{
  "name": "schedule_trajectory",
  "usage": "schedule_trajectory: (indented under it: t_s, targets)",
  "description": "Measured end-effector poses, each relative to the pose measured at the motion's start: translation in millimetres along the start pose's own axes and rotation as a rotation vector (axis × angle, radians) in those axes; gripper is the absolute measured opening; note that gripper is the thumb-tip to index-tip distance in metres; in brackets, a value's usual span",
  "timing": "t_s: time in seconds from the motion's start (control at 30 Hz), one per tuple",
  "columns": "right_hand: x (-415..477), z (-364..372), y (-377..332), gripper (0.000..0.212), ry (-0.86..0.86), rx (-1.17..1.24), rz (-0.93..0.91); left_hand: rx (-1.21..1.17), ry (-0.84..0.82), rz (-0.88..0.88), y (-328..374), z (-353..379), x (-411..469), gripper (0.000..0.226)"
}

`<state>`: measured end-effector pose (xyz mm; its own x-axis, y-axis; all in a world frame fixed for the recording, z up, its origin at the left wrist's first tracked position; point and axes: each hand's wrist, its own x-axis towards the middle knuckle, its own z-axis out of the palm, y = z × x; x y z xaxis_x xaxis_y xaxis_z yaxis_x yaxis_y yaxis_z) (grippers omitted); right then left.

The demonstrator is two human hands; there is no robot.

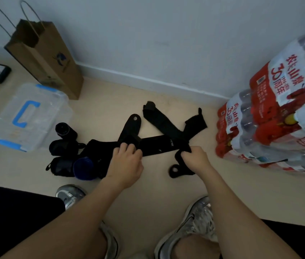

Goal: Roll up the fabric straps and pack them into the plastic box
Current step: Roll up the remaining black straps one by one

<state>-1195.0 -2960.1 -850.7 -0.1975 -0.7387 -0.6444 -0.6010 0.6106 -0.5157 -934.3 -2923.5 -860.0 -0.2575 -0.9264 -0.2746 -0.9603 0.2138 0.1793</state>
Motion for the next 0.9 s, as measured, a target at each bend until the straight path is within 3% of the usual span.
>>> schedule_trajectory:
  t_s: [0.17,0.23,0.33,0.53,0.6,0.67,0.73,0.8,0.87,0.9]
  targets:
    - [-29.6,-2.3,-20.1,0.016,-0.045,0.154,-0.158,-0.925,-0.128,-0.286,39.9,-31.9,6.9,0.029]
    - [-41.9,2.8,-20.6,0.03,-0.07,0.134,-0.251,-1.246,-0.253,-0.404,51.8,-42.9,5.2,0.038]
    - [-58.8,13.7,-18.3,0.041,-0.245,0.208,-0.27,-1.518,-0.374,-0.451,60.3,-48.2,2.4,0.045]
    - [-73.3,18.5,-2.7,0.059,-0.562,0.203,-0.137,-1.482,-0.297,-0.515,59.7,-28.4,-6.3,0.023]
    - [-69.7,15.1,0.0,0.052,-0.609,0.226,-0.12,-1.431,-0.226,-0.571,55.0,-21.2,-2.2,0.029]
    - [-65.2,15.0,0.7,0.032,-0.441,0.229,-0.161,-1.323,-0.184,-0.567,49.8,-18.6,3.6,0.037]
    - [-58.8,18.3,0.5,0.025,-0.123,0.101,-0.274,-1.236,-0.182,-0.501,45.4,-17.6,6.6,0.04]
    - [-53.0,23.3,-1.3,0.056,0.035,-0.12,-0.423,-1.175,-0.204,-0.422,42.3,-18.1,6.7,0.041]
    - [-47.3,28.9,-7.2,0.079,0.006,-0.31,-0.459,-1.08,-0.21,-0.327,40.6,-17.7,7.3,0.035]
    - [-44.4,32.1,-10.5,0.081,-0.023,-0.387,-0.44,-1.037,-0.202,-0.283,40.2,-17.3,7.5,0.032]
